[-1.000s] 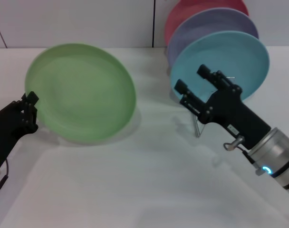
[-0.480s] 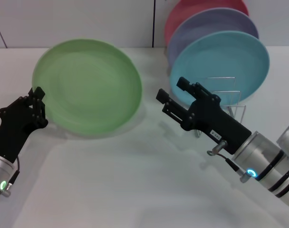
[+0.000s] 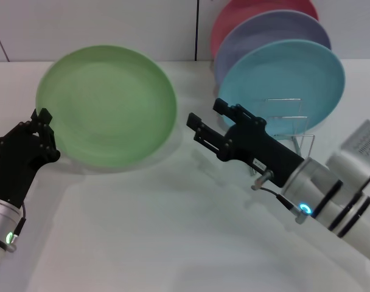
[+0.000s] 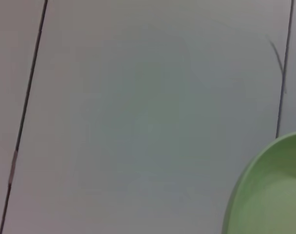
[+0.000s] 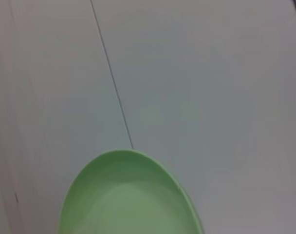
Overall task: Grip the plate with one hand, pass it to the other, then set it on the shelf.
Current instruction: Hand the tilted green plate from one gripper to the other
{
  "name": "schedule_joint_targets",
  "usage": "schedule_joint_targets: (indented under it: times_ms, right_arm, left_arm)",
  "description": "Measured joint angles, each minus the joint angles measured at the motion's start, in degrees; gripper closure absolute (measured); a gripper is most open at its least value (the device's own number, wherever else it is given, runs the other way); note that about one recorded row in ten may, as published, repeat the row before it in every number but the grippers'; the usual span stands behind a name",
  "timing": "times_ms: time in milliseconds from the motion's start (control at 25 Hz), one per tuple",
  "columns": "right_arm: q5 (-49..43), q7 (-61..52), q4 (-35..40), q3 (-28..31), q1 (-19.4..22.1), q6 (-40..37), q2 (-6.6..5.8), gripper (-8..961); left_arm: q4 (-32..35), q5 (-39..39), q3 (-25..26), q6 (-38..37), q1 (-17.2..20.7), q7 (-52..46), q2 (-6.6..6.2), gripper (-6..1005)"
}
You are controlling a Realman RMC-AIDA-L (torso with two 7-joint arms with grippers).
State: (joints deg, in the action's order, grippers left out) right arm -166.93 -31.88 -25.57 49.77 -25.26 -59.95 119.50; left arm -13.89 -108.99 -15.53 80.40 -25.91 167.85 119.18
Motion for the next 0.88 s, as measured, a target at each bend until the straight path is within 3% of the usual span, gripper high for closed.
schedule_joint_targets:
  times_ms: [560,880]
  right_arm:
    - [0.0,-0.6,-2.7,0.4,-4.8,9.2,-0.04,271]
    - [0.1,-0.5,-2.9,0.7,-7.3,12.5,-0.18,319]
  left_arm:
    - [-0.7,-0.2,5.8,-0.2,0.9,0.8,0.00,902]
    - [-1.1,0.0,6.0,-0.3,0.7,0.8,0.00,898]
